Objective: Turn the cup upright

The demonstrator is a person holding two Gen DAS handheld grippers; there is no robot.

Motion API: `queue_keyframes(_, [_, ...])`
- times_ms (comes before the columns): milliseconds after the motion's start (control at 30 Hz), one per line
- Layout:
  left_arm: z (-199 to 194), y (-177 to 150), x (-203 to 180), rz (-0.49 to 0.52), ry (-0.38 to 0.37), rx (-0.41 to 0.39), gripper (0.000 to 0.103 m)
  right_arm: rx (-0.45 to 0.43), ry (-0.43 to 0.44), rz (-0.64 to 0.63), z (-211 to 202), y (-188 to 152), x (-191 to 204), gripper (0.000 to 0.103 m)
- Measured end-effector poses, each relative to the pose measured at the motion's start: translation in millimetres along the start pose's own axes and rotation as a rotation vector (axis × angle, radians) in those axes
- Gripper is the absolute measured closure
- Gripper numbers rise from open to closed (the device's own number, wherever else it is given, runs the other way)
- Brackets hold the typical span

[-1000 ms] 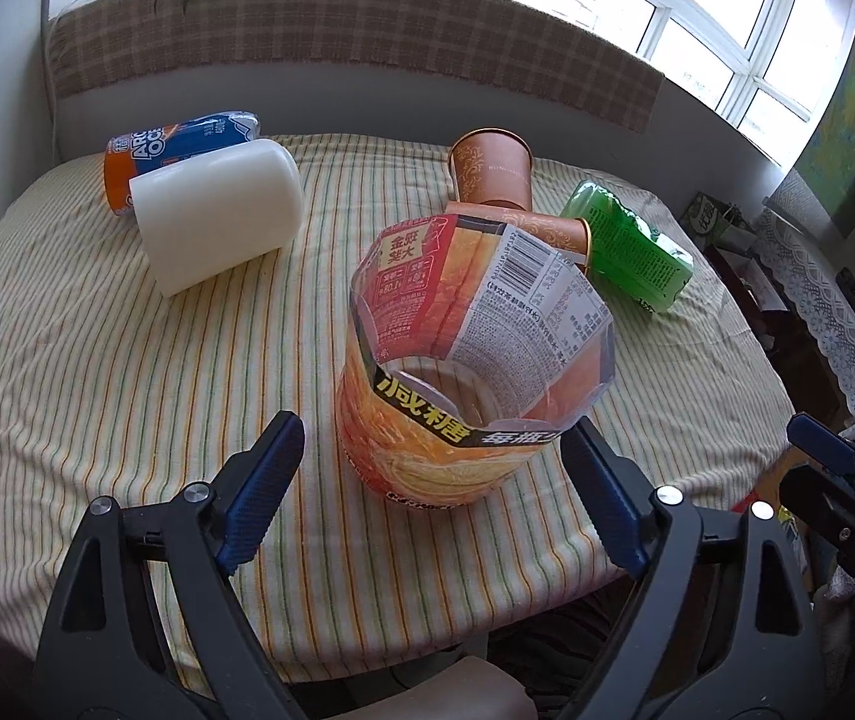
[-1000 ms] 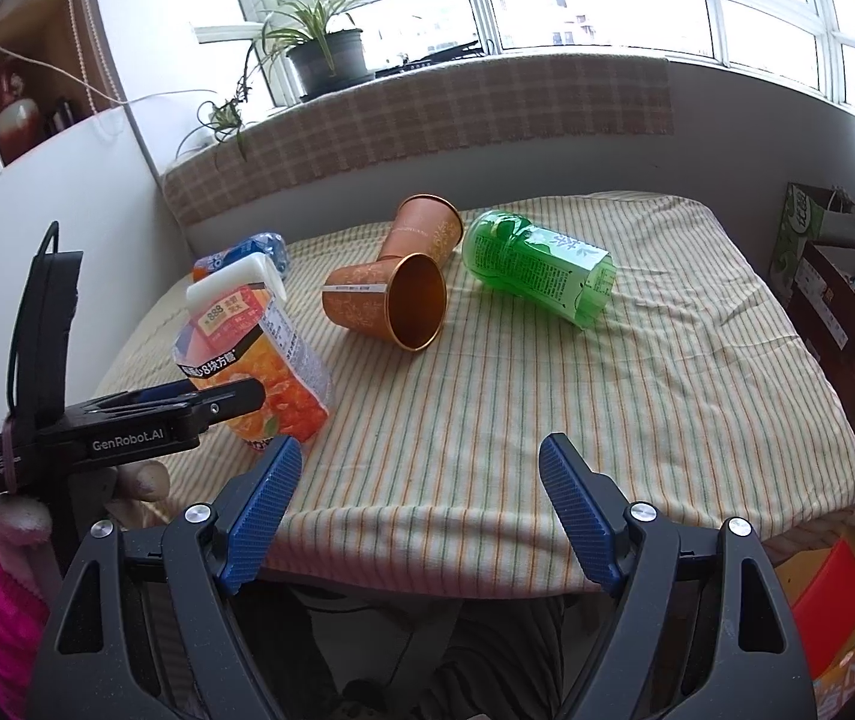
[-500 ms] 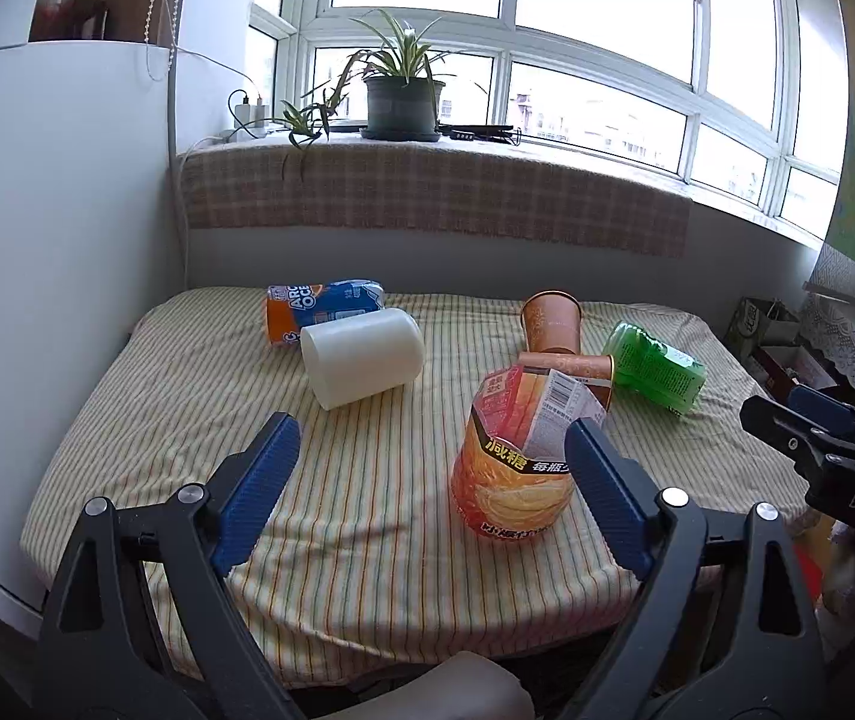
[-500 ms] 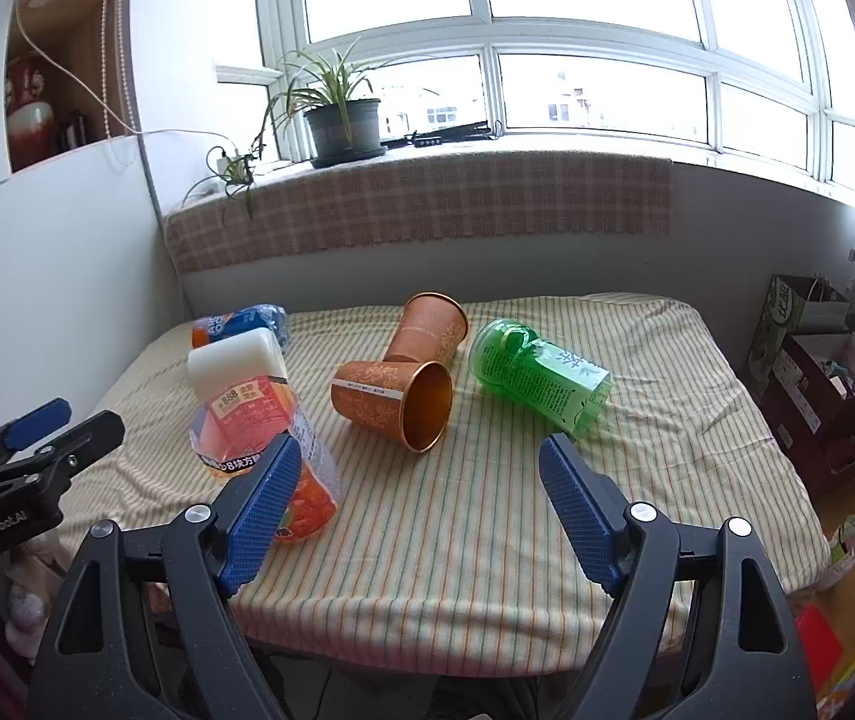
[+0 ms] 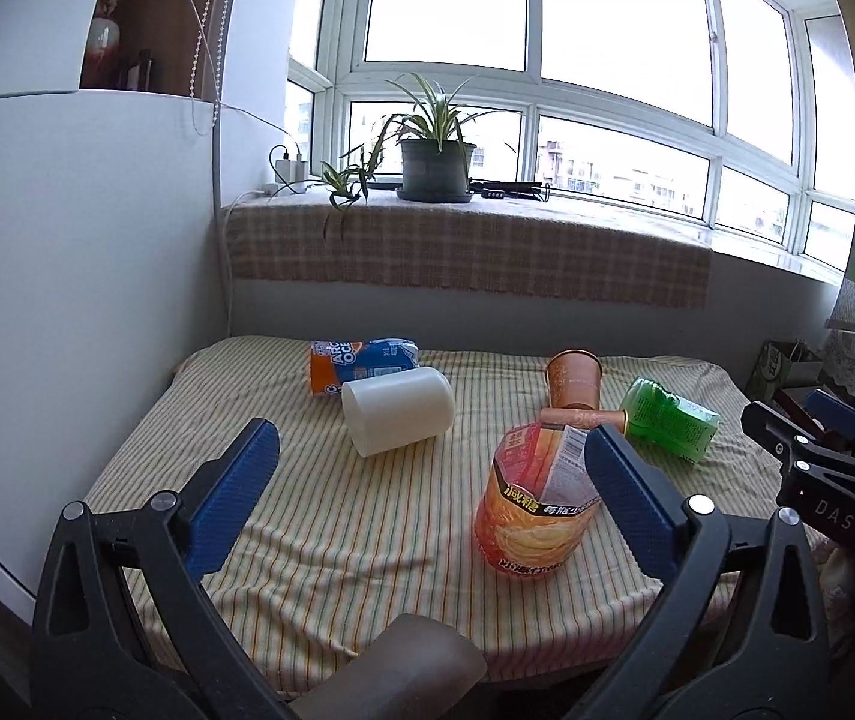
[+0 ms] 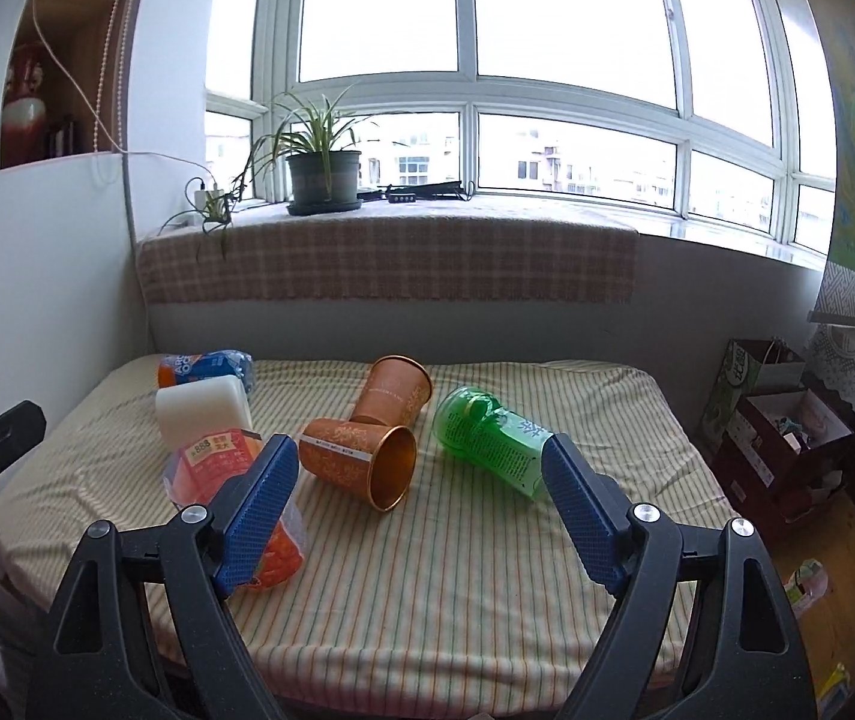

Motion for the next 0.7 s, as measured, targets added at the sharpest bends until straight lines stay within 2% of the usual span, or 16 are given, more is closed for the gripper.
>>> queue_keyframes(700, [-0.6, 0.2, -0.4, -0.002, 0.005, 0.004, 0.000, -0.003, 0.010, 0.006, -0.2, 2.1, 2.9, 0.020])
Point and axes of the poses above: each gripper's, at about its wrist camera, not at the fingertips, and z roughly the way its jaws point, x to its left, y to its top, the point moved 7 cm from there along z, roughly the way its jaws point, and after that the axes turned 11 degrees about -x, right-handed, at the moved point
